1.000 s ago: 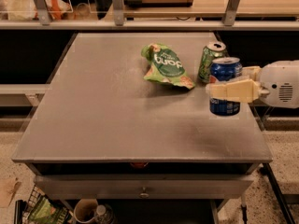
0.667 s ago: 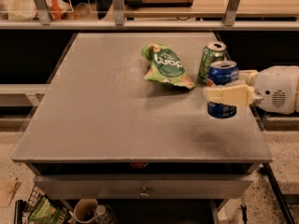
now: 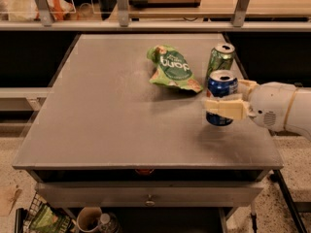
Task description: Place pepsi can upright
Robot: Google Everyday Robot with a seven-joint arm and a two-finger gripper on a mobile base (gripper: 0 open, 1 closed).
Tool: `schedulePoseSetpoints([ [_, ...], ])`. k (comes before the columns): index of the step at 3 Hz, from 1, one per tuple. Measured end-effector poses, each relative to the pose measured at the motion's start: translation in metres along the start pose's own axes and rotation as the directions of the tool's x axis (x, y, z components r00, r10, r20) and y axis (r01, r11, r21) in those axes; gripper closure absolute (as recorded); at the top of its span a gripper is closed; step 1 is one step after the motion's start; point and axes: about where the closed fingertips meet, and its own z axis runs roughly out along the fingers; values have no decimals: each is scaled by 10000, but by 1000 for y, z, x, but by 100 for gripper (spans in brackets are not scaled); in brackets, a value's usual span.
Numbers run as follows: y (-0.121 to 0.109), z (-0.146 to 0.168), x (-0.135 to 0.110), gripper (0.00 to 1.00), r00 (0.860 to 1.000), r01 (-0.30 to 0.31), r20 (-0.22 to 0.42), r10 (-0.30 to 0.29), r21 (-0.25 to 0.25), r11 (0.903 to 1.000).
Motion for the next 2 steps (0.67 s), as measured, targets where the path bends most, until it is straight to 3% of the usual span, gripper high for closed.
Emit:
schedulePoseSetpoints([
  [1, 1, 6, -3, 100, 9972, 305, 669, -320, 234, 9993],
  [2, 5, 10, 1, 100, 9953, 267, 927, -296, 322, 9991],
])
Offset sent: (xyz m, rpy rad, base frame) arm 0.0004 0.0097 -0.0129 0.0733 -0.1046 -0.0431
